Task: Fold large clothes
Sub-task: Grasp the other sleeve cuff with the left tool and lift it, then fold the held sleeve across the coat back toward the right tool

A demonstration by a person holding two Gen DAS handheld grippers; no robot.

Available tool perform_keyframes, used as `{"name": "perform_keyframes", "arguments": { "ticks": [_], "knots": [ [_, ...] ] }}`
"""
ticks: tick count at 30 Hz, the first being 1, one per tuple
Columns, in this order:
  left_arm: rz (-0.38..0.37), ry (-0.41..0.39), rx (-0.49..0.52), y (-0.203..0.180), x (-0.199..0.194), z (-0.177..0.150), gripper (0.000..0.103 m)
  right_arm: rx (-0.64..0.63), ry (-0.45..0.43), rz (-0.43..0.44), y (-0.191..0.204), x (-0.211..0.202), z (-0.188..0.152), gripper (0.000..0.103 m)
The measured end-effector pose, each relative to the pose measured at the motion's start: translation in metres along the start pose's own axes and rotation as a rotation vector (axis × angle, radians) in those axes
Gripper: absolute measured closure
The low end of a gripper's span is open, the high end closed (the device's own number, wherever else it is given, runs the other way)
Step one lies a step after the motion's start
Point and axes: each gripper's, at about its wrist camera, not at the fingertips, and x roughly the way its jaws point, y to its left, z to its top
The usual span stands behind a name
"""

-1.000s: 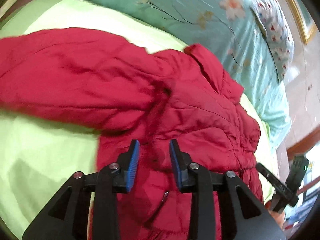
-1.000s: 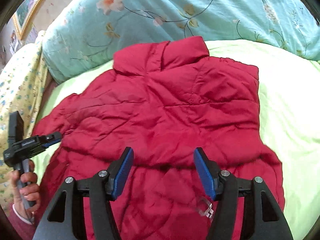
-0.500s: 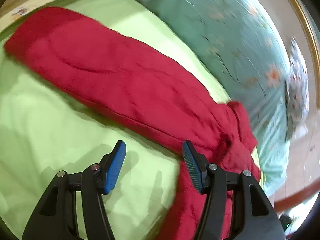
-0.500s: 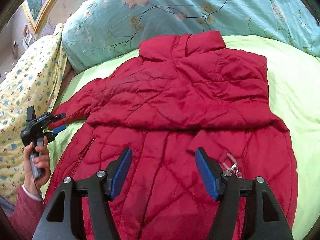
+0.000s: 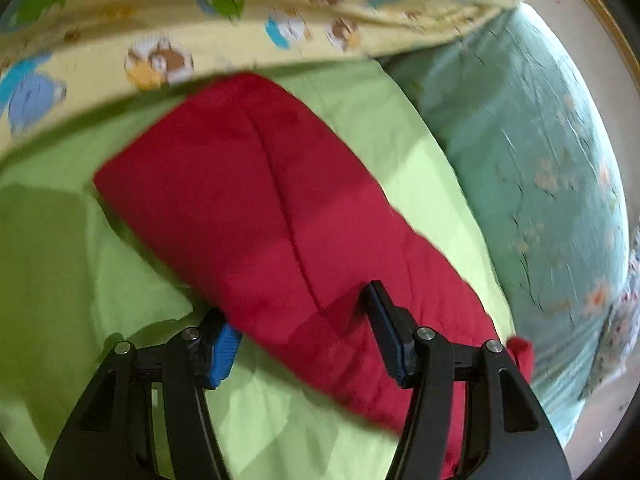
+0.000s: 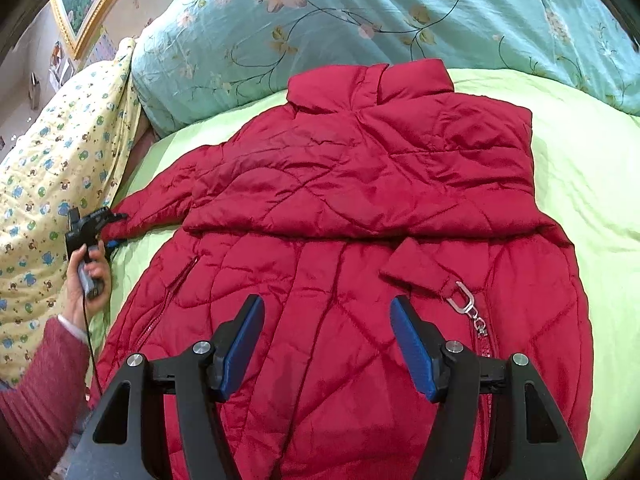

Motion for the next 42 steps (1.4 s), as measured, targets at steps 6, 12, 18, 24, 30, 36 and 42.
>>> {"name": "perform_keyframes", "arguments": {
  "ticks": [6, 12, 18, 24, 30, 36, 42],
  "knots": [
    [-0.038, -0.053, 0.101, -0.02, -0.021, -0.001, 0.082, 0.017, -0.008, -0.001, -0.008, -0.003, -0.003, 0.036],
    [-0.192, -0.083, 0.221, -0.063, -0.064, -0.025, 0.089, 0.046, -0.008, 0.002, -0.015, -0.003, -0.005, 0.036],
    [-0.314, -0.088, 0.38, -0.126, -0.094, -0.064, 0.089, 0.055, -0.02, 0.01, -0.018, -0.01, -0.007, 0.036],
    [-0.46, -0.022, 0.518, -0.18, -0.11, -0.118, 0.089, 0.078, -0.036, 0.017, -0.026, -0.018, -0.007, 0.036],
    [-0.509, 0.057, 0.66, -0.23, -0.101, -0.179, 0.089, 0.117, -0.049, 0.026, -0.041, -0.026, -0.009, 0.036],
    [-0.546, 0.163, 0.746, -0.27, -0.081, -0.236, 0.089, 0.155, -0.066, 0.024, -0.059, -0.035, -0.011, 0.036],
    [-0.557, 0.247, 0.794, -0.295, -0.06, -0.291, 0.089, 0.213, -0.086, 0.038, -0.081, -0.045, -0.013, 0.036]
  ]
}}
